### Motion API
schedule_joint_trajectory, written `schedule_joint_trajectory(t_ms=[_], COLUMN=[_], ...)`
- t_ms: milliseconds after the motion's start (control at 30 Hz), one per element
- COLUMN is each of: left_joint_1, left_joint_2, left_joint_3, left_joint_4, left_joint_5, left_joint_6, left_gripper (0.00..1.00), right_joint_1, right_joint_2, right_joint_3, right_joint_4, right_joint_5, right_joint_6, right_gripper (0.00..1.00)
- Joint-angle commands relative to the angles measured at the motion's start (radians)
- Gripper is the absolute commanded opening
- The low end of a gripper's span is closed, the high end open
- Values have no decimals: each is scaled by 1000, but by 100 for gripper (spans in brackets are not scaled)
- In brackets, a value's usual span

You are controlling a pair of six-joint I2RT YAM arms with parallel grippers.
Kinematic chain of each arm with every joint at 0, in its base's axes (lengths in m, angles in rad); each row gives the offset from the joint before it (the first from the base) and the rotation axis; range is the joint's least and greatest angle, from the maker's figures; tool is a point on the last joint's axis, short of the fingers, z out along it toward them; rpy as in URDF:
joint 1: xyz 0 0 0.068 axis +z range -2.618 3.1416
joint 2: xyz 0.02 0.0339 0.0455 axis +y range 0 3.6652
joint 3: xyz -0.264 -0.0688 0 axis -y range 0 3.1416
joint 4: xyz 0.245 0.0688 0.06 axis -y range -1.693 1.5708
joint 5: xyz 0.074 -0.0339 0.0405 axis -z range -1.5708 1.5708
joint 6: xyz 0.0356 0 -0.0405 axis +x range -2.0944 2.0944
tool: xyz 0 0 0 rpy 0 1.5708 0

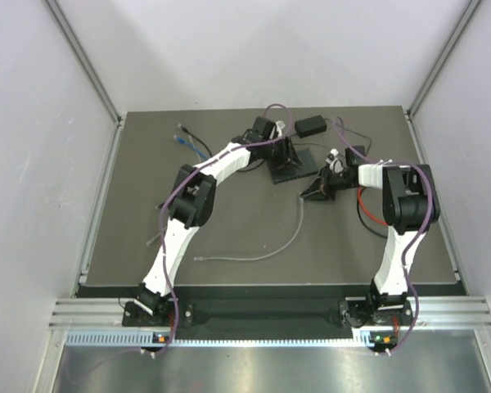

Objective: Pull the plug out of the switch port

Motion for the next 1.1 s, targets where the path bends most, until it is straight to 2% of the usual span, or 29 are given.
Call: schedule_joint_trajectory(t_ms=[0, 67, 100, 167, 333, 367, 400, 467, 533, 600, 700, 867, 967, 1000, 1033, 1067], left_joint_1=[9, 9, 7, 7, -23, -28, -37, -51, -74, -97, -115, -119, -117, -117, -114, -111], left_joint_2=[-116, -191, -278, -416, -622, -667, -679, -686, -676, -658, -670, -650, -652, -655, -658, -658], left_joint_3=[-89, -134, -214, -363, -568, -620, -644, -663, -634, -579, -585, -545, -545, -546, -548, -540], left_joint_4=[-133, -119, -102, -26, 42, 63, 118, 140, 58, -66, -91, -255, -272, -268, -265, -278], left_joint_5=[-76, -46, -36, 12, 125, 154, 245, 312, 318, 274, 238, 88, 60, 53, 39, -19], left_joint_6=[89, 139, 179, 206, 298, 298, 293, 282, 336, 414, 465, 563, 581, 577, 571, 553], left_gripper=[55, 59, 62, 64, 69, 70, 71, 71, 71, 72, 72, 69, 53, 41, 15, 0], right_joint_1=[2, 4, 2, 5, 20, 24, 30, 43, 57, 65, 77, 88, 97, 99, 100, 102], right_joint_2=[-161, -216, -236, -293, -390, -396, -399, -400, -397, -397, -407, -431, -450, -450, -450, -450], right_joint_3=[12, 35, 41, 48, 94, 101, 109, 138, 161, 176, 196, 203, 198, 200, 201, 204], right_joint_4=[-81, -161, -172, -174, -151, -143, -131, -118, -94, -73, -40, 0, 15, 17, 15, 7], right_joint_5=[68, 85, 89, 85, 102, 105, 105, 97, 80, 69, 63, 36, 39, 39, 39, 40], right_joint_6=[-11, -14, -5, 38, 125, 148, 159, 190, 219, 269, 319, 383, 391, 385, 379, 353], right_gripper=[0, 0, 0, 0, 0, 0, 0, 0, 0, 0, 0, 0, 0, 0, 4, 9])
